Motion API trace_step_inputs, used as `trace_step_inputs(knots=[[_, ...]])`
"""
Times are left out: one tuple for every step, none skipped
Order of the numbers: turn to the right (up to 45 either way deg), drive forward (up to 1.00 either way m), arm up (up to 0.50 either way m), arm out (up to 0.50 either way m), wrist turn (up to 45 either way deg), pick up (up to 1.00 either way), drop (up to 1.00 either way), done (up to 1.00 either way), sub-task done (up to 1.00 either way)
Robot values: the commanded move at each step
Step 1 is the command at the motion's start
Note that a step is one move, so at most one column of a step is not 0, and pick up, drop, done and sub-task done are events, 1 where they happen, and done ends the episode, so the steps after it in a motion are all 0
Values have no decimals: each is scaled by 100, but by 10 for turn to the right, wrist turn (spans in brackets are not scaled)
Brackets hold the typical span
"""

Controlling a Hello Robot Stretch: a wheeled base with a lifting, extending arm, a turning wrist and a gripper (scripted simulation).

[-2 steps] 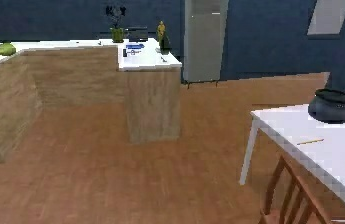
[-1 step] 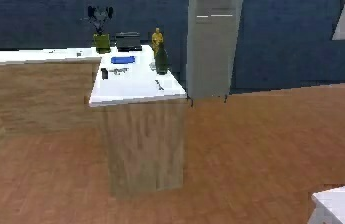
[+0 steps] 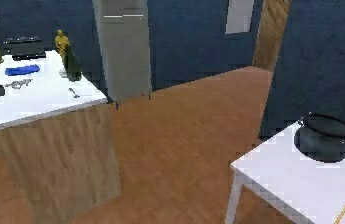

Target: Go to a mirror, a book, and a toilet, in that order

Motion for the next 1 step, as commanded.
trace_step_inputs(knots=[[0,100,0,0,0,0,0,0,0]])
